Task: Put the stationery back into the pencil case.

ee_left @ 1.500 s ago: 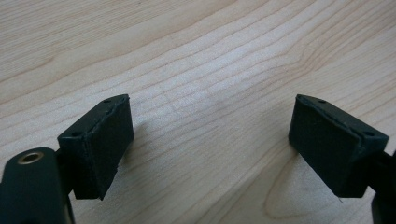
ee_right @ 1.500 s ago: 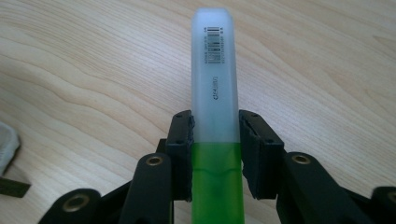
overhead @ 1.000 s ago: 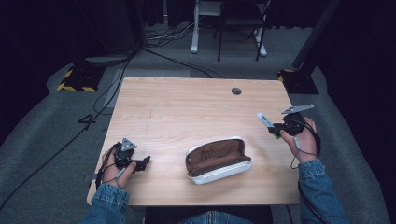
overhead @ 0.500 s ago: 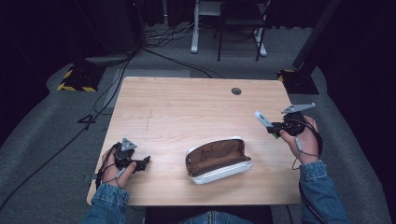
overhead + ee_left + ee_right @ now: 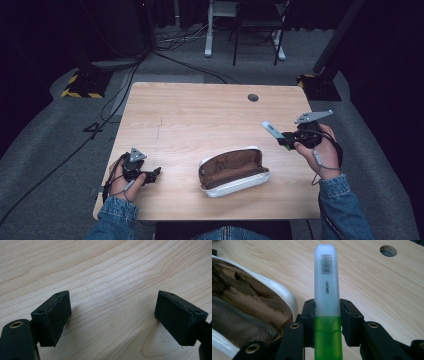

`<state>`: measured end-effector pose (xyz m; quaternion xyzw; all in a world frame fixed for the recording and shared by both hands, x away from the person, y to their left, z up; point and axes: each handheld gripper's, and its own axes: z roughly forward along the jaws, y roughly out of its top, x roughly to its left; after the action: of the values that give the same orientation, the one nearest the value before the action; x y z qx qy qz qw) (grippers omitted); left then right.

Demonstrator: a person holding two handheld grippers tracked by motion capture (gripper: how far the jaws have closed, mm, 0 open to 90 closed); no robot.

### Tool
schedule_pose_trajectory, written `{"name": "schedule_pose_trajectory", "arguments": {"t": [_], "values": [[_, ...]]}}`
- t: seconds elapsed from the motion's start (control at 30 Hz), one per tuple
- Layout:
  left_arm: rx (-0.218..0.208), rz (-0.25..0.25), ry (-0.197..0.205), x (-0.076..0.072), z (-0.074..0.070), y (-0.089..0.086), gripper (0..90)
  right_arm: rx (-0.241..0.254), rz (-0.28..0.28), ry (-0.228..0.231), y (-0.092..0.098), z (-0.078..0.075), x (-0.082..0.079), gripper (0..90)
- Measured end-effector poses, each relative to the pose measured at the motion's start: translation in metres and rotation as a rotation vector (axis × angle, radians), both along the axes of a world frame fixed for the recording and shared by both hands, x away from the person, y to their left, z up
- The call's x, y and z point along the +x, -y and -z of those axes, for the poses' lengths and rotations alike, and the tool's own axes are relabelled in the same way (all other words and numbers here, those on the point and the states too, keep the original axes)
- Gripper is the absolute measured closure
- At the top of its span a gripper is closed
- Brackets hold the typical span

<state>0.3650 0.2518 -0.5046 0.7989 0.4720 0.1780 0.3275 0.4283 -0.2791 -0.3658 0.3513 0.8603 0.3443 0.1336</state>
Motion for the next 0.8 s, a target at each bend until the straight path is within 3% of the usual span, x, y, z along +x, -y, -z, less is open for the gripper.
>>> {"name": "schedule_pose_trajectory", "arguments": {"t": [0.8], "values": [[0.0, 0.0, 0.0, 0.0, 0.0, 0.0, 14.1, -0.003, -0.207, -0.033, -0.048, -0.008, -0.025, 67.3]]}}
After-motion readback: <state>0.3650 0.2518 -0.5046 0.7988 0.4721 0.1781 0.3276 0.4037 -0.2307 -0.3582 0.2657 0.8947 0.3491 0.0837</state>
